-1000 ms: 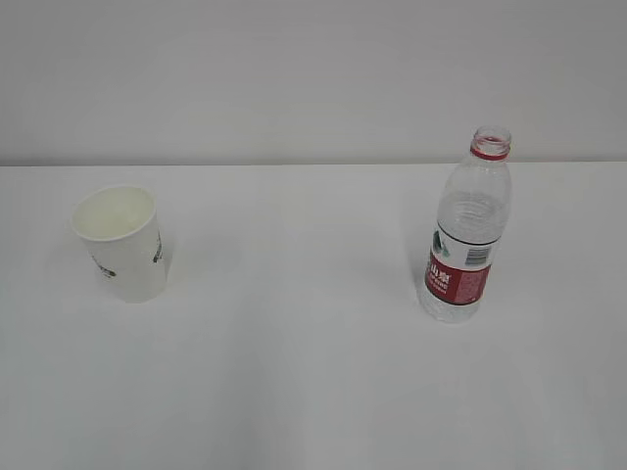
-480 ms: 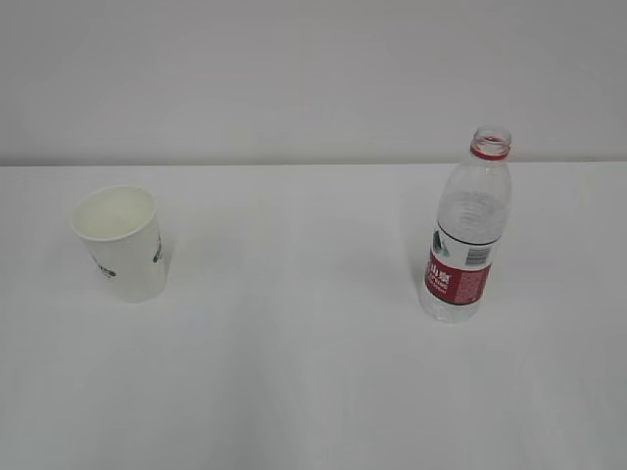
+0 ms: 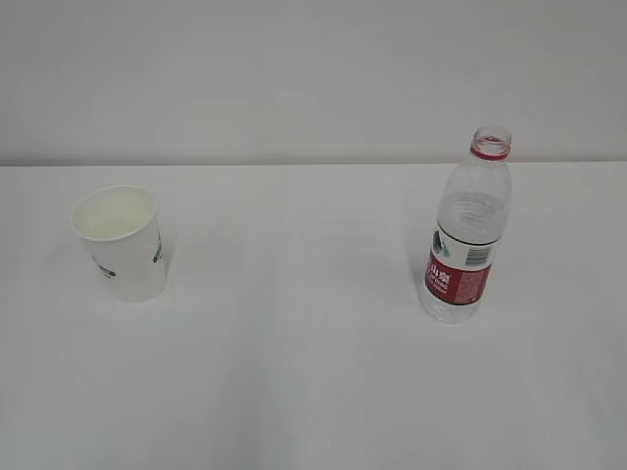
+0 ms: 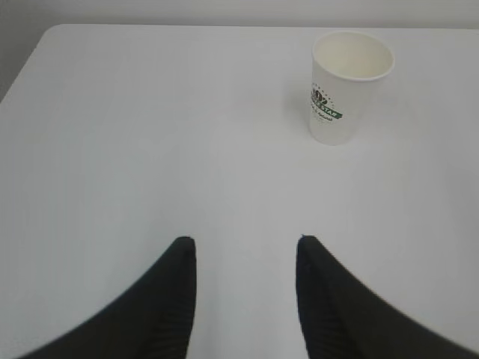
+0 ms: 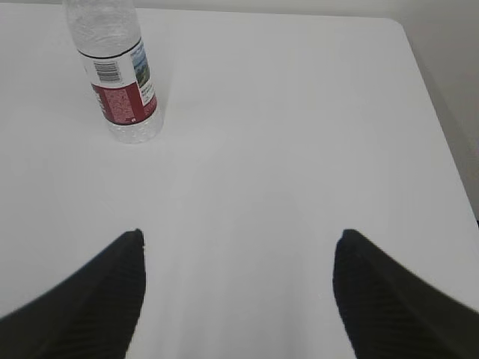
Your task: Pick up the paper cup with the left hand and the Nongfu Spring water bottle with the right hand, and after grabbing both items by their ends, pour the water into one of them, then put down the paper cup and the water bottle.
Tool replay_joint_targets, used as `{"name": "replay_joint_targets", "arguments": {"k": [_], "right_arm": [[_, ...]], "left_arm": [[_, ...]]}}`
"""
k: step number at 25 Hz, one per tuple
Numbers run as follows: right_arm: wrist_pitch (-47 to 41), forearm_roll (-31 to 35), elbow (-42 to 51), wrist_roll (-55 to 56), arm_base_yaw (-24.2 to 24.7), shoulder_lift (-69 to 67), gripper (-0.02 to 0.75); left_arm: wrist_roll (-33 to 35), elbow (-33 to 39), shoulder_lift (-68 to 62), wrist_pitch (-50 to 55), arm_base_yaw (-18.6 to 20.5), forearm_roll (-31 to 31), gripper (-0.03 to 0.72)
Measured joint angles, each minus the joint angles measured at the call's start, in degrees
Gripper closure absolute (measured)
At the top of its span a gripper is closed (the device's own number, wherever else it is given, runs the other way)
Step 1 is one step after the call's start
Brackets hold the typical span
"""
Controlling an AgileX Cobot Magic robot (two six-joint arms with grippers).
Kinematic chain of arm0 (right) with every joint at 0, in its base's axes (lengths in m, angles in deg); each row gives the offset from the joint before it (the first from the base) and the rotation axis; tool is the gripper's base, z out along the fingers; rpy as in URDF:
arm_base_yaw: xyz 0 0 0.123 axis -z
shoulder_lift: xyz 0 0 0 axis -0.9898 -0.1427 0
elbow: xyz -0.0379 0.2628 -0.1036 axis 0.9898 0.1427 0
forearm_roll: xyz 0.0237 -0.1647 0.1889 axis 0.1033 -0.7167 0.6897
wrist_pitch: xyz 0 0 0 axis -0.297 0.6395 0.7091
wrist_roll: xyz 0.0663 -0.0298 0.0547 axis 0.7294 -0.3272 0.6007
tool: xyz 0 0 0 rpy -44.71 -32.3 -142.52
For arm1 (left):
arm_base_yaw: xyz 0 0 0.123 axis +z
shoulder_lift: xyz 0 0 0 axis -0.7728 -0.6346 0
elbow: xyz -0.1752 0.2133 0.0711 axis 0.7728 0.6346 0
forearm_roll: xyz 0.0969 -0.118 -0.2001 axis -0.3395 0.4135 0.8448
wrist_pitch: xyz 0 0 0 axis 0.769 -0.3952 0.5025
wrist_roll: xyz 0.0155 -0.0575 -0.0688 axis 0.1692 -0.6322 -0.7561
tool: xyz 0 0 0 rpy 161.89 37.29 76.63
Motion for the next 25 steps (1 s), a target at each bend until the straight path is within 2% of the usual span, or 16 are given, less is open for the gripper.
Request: {"name": "replay_joint_targets", "arguments": {"k": [25], "right_arm": [[0.0,0.0,-0.62,0.0,0.0,0.0,0.151]], "left_arm": [[0.0,0.0,0.0,-0.26,0.0,0.0,0.372]]}}
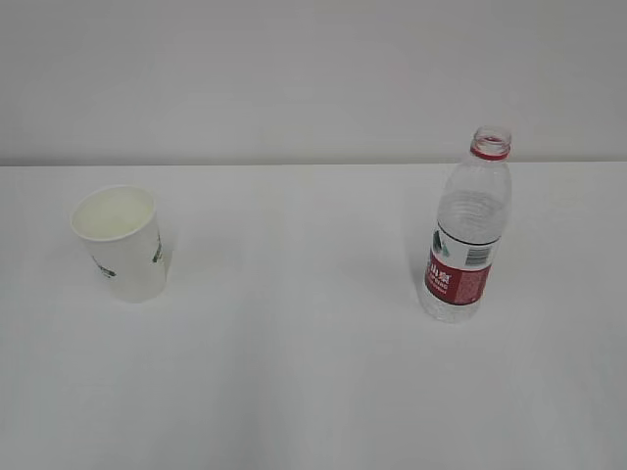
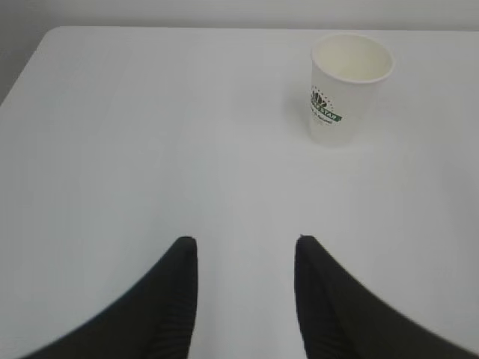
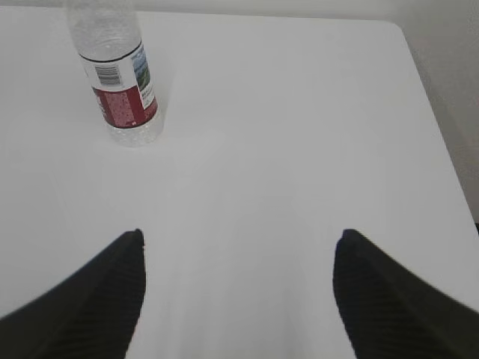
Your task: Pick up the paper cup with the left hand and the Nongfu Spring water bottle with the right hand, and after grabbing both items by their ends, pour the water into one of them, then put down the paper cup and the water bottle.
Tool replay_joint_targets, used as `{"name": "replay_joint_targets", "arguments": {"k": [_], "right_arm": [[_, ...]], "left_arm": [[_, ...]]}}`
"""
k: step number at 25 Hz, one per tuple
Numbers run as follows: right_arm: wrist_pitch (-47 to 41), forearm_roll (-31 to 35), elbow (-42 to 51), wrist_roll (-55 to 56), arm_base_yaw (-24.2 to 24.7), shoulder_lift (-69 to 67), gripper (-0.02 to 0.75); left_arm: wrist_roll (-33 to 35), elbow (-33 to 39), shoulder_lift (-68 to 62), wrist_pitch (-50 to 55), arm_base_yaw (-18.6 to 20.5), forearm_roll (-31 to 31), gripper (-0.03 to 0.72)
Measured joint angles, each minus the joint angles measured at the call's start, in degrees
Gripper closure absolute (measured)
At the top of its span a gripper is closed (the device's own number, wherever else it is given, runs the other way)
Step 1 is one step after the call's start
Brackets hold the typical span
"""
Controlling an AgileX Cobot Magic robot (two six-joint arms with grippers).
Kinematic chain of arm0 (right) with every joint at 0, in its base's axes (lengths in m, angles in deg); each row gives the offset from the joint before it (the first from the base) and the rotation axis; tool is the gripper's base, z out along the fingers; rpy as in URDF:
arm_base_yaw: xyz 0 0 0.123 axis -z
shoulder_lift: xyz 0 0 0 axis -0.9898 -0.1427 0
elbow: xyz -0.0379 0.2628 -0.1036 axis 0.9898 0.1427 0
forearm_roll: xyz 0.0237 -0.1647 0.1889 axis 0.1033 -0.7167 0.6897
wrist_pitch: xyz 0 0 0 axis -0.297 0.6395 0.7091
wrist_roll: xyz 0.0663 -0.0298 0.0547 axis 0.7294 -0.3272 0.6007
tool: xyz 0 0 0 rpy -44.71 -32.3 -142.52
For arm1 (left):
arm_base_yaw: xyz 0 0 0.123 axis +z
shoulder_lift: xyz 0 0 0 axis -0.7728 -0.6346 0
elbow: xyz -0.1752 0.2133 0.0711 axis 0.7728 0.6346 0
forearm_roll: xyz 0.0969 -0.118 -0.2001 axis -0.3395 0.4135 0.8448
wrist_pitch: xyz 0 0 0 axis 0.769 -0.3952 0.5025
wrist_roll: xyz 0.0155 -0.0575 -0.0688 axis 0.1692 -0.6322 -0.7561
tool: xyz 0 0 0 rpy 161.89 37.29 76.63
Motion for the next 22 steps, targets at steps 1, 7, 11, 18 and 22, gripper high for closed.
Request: {"name": "replay_joint_targets", "arguments": {"k": [1,7,11,18,22], "right_arm": [[0.25,0.0,-0.68,0.0,0.0,0.0,0.15],[1.79,0.0,-3.84,0.0,0.0,-1.53,0.15],[4.47,0.0,-5.48,0.0,0.0,-5.93,0.15],[11.87,0.2,-6.53,0.0,0.0,-11.85,0.151],[17.5,1.81,-6.53,0.0,0.0,-15.07,0.151]], "left_arm": [[0.0,-0.25,0.0,-0.76,0.0,0.23,0.375],[0.04,-1.69,-0.66,-7.78,0.0,1.38,0.381],[0.04,-1.69,-4.14,-7.9,0.0,2.93,0.382],[0.04,-1.69,-9.92,-11.34,0.0,4.38,0.384],[0.04,-1.69,-12.89,-14.17,0.0,7.28,0.39]]}}
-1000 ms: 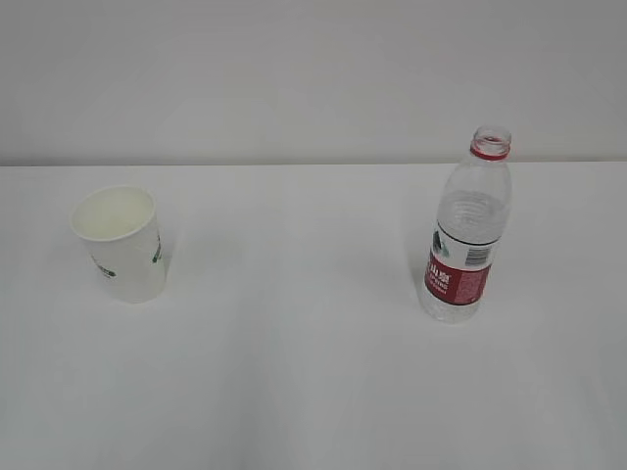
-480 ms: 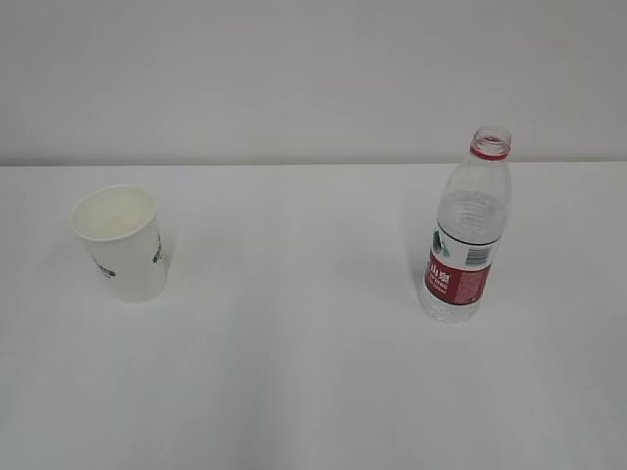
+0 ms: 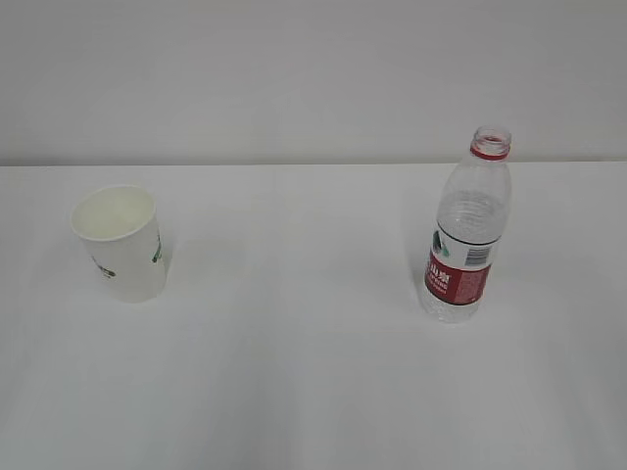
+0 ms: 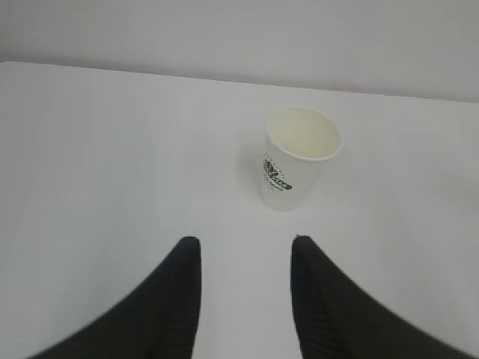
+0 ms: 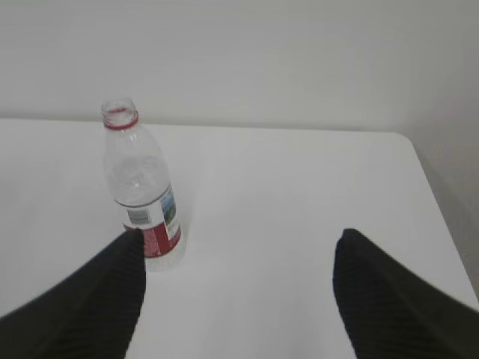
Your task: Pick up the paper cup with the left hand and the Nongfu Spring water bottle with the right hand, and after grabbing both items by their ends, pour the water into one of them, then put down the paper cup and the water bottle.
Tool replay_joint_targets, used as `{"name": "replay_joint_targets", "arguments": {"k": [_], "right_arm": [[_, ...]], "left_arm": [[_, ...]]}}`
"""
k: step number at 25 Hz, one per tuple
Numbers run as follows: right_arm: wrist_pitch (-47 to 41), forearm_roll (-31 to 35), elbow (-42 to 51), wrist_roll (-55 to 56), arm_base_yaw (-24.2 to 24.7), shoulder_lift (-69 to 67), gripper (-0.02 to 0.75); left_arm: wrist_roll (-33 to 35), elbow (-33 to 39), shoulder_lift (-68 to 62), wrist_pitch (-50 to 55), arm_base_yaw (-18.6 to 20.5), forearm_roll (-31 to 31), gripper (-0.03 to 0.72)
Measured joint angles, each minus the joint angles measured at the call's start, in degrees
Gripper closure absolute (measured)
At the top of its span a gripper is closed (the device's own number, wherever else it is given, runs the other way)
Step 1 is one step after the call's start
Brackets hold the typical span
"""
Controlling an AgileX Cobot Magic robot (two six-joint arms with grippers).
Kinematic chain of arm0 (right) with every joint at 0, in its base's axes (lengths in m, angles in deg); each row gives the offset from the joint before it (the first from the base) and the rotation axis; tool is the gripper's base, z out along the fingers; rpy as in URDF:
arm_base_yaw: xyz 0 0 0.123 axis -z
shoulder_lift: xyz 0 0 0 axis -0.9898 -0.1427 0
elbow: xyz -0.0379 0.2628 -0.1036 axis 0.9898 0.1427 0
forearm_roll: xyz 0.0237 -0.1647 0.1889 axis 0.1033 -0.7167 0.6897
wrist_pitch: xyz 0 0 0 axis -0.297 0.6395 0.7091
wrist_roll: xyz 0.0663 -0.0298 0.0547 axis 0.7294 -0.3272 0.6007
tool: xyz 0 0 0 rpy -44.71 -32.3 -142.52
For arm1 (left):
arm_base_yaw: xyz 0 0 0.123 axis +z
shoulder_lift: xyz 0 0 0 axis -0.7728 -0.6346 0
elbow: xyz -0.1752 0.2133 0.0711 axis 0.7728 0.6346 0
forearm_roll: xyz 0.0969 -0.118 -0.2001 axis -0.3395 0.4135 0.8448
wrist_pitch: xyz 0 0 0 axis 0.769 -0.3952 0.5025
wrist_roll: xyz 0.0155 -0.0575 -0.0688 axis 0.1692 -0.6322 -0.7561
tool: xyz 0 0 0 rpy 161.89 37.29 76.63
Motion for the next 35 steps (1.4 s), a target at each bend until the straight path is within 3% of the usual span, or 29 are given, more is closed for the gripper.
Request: {"name": "replay_joint_targets", "arguments": {"k": [10,26,35], "right_arm": [[10.87,2.49,0.0,0.0,0.0,-6.52,0.15],[25.07,2.62,0.0,0.0,0.0,-12.68,0.15],[32.64,2.75,0.0,-0.55,0.0,-19.64,0.15]], "left_arm": [[0.0,0.0,-5.4,-7.23,0.0,1.14,0.405],[0.0,-2.03,-14.36,-17.47,0.0,-6.25,0.406],[0.0,-2.92,-23.95,-31.67,-1.55,-7.56,0.406]]}}
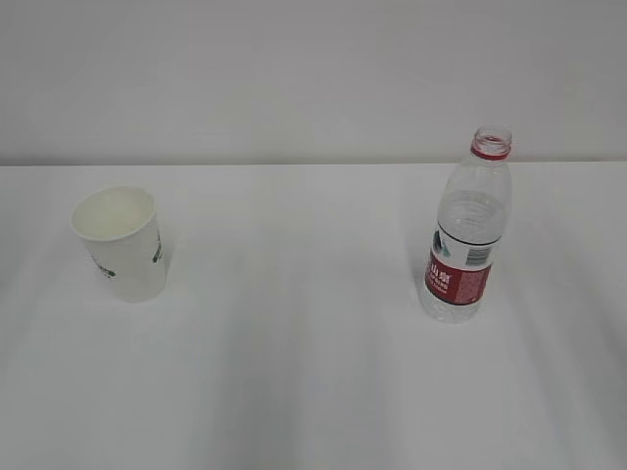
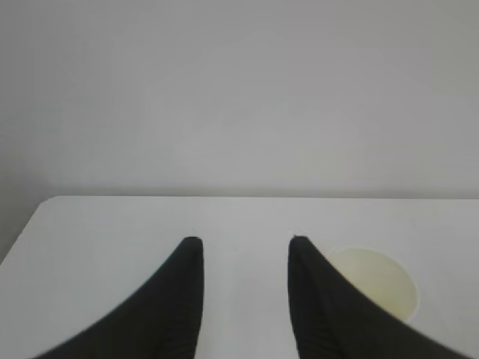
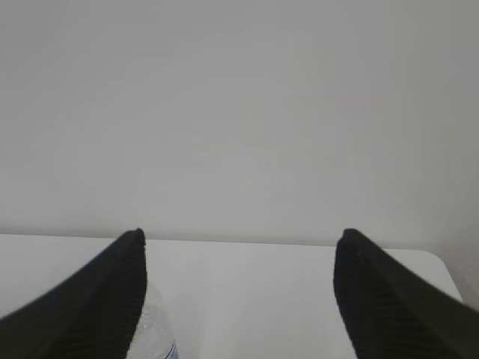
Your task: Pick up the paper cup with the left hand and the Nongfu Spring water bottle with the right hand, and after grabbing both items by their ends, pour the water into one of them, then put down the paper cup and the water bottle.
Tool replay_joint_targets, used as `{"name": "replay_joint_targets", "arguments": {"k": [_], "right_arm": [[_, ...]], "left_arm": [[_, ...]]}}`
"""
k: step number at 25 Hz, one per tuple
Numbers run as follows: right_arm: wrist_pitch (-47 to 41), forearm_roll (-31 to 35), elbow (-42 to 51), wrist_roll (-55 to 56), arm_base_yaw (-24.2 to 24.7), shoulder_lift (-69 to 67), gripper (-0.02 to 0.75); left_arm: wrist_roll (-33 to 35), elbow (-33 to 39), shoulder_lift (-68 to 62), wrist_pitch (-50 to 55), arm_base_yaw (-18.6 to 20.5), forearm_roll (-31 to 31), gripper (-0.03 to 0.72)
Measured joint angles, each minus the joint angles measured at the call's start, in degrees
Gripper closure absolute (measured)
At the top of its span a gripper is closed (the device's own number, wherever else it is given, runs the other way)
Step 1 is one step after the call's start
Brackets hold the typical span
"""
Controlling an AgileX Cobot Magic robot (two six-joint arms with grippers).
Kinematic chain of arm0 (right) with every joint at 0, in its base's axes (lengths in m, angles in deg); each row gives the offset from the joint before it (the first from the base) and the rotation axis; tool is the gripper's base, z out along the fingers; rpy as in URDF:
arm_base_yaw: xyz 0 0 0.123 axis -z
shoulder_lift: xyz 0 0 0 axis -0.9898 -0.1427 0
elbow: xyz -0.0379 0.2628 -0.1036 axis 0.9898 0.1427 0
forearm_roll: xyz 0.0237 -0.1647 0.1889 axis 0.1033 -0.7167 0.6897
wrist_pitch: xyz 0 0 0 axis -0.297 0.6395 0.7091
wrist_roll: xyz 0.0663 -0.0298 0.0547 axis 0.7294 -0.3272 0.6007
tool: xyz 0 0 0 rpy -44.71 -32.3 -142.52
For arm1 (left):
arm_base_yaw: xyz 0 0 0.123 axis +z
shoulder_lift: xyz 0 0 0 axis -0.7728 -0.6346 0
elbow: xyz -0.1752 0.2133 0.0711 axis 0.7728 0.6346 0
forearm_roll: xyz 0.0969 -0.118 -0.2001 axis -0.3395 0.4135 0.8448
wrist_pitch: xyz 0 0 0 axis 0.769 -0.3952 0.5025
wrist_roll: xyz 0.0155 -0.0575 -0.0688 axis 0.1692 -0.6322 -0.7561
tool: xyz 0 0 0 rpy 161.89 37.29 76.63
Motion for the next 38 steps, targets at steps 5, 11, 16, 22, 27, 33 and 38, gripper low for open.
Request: {"name": "replay_joint_targets", "arguments": {"k": [5,11,16,22,27,33,38], "right_arm": [[5.41,0.48,0.0,-0.14,0.0,-3.24,0.151],[10.06,0.52,0.0,-0.14,0.0,-5.48,0.151],[12.54,0.41,0.0,-0.14,0.0,-8.92,0.15],[15.32,0.34,0.0,-0.14,0.0,-12.48,0.15],[19.84,-0.81,1.99,-0.14,0.0,-14.45,0.151],[23.43,-2.57,3.86,-0.14,0.0,-16.47,0.151],[28.76,-4.74,6.54,3.12,0.0,-18.98,0.15]], "left_arm": [[0.0,0.0,-6.59,-5.76,-1.83,0.24,0.406],[0.0,0.0,-10.68,-10.98,-4.85,2.49,0.406],[0.0,0.0,-14.21,-12.27,-6.84,1.05,0.406],[0.0,0.0,-17.22,-18.18,-9.36,-1.82,0.375],[0.0,1.96,-19.71,-24.74,-9.63,-2.57,0.331],[-0.11,8.68,-21.91,-35.79,-9.69,-2.57,0.272],[-0.22,12.13,-24.76,-42.2,-9.83,-2.57,0.267]]}}
